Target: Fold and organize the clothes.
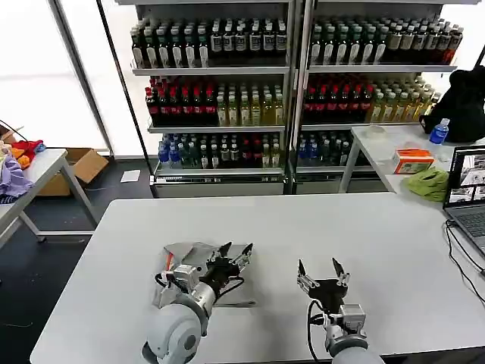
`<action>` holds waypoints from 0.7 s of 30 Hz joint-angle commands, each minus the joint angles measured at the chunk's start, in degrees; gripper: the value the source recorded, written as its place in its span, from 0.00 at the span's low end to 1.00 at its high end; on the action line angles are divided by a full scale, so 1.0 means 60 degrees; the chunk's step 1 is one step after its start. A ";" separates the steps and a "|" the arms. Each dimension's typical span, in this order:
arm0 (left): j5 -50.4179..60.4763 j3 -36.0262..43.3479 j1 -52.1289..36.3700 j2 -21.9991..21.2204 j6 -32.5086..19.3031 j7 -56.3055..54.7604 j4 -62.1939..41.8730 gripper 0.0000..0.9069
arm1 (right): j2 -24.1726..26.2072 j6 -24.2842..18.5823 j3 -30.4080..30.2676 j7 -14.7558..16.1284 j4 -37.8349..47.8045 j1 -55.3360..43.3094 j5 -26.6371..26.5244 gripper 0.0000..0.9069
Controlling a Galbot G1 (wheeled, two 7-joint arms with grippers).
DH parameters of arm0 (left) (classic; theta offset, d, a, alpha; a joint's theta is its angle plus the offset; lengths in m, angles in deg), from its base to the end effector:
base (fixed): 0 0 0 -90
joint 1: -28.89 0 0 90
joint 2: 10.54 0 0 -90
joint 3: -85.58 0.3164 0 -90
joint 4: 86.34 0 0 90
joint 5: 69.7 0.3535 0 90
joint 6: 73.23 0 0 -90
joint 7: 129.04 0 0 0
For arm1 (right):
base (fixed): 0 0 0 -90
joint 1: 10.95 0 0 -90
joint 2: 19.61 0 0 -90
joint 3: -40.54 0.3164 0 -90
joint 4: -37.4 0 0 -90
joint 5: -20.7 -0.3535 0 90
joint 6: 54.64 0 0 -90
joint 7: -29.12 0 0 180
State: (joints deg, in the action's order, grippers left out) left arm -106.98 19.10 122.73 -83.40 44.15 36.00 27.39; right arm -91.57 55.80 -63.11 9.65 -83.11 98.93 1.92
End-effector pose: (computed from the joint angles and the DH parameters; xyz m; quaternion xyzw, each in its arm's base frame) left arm 0.2824 -0.0721 -0.2239 -0.1833 -0.9571 0.1264 0.1853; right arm 0.2265 0.0259 -0.2440 0.0244 -0.9904 -0.0138 0.1356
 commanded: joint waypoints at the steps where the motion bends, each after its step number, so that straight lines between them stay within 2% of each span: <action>1: 0.0787 -0.2140 0.0244 0.1036 0.0126 -0.0379 0.0279 1.00 | 0.0653 0.0863 -0.1624 -0.0901 0.1036 -0.2709 -0.5201 1.00; 6: 0.0832 -0.2784 0.0780 0.1314 0.0292 -0.0532 0.0742 1.00 | 0.0768 0.1367 -0.2816 -0.1410 0.1686 -0.4273 -0.6832 1.00; 13: 0.0864 -0.3433 0.1347 0.1195 0.0376 -0.0620 0.0862 1.00 | 0.0935 0.1797 -0.4178 -0.1732 0.2242 -0.5385 -0.7338 1.00; 21: 0.0905 -0.3838 0.1729 0.1031 0.0357 -0.0626 0.0982 1.00 | 0.0839 0.2035 -0.4583 -0.2125 0.2551 -0.5514 -0.7422 1.00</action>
State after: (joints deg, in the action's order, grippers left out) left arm -102.34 1.51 129.71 -77.92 46.19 32.70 32.08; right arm -86.91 65.15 -83.08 0.22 -71.70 73.26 -34.77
